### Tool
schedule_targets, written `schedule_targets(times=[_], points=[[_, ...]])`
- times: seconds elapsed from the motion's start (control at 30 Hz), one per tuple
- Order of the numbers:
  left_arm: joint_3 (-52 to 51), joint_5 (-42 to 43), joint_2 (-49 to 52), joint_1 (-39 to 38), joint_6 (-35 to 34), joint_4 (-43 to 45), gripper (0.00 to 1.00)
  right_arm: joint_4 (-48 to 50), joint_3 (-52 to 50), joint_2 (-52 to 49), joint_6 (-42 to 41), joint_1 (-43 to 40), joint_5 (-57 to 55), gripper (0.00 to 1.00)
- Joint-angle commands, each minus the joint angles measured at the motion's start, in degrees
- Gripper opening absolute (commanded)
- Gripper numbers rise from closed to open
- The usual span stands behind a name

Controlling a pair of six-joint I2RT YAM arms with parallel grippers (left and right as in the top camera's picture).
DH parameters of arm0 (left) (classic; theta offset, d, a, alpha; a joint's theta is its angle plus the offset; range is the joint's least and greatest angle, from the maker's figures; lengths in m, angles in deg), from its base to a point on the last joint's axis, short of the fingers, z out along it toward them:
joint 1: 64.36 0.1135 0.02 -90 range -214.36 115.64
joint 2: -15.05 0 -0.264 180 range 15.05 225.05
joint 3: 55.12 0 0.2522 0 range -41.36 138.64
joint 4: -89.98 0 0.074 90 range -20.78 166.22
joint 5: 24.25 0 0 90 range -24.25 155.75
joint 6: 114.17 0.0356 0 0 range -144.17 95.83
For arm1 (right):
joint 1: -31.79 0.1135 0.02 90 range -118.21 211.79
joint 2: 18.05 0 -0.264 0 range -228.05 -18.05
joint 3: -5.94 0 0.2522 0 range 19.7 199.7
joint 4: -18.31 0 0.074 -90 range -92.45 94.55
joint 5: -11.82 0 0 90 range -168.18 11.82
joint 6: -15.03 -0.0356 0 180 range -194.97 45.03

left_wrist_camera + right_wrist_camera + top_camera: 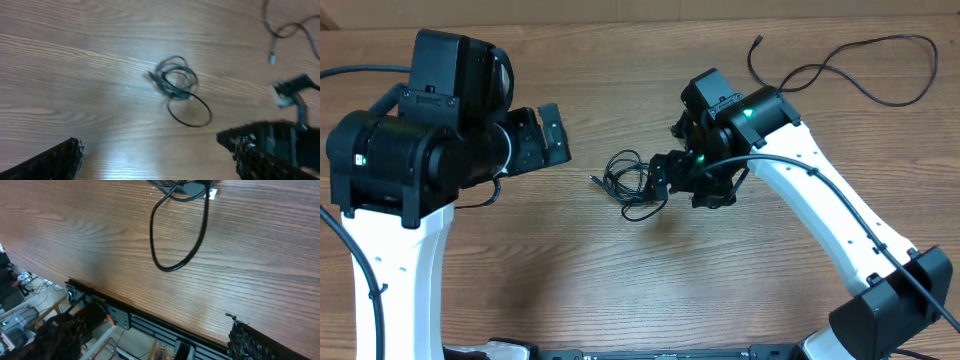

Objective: Untangle cables

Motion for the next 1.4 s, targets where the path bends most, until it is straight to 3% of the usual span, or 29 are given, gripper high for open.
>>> schedule_targets(times=[0.0,0.2,0.4,0.67,1.0,1.23,1.3,1.37], points=[[-0.5,-7.19,-0.17,1.99,-2.38,-0.11,1.0,-0.02,-0.31,-0.28,-0.74,1.01,-0.9,0.93],[-2.8,-6.95,-0.13,3.45,-2.29,-0.11,0.99,0.76,-0.31,-0.39,-1.99,1.07,-1.49,0.89],[-9.86,-6.62,0.09,3.45,-1.4,0.48,1.0,3.96,-0.57,-0.59,-14.86,2.51,-7.48,0.88],[-17.44,-2.45,0.48,3.52,2.67,2.84,0.99,5.92,-1.22,-0.79,-25.22,4.11,-17.22,0.83],[-17.99,-2.36,0.5,3.5,1.4,5.09,0.99,14.62,-10.25,-1.11,-31.41,7.61,-13.42,0.75],[-18.03,1.11,0.5,3.5,1.64,4.37,1.0,20.02,-13.18,-2.49,-34.58,7.52,-13.46,0.59],[-18.03,2.19,0.5,3.5,2.75,4.11,1.0,20.44,-13.22,-2.82,-34.56,7.41,-13.57,0.51],[-18.03,2.86,0.5,3.5,2.97,3.91,1.0,20.74,-13.22,-2.97,-34.47,7.41,-14.19,0.37]])
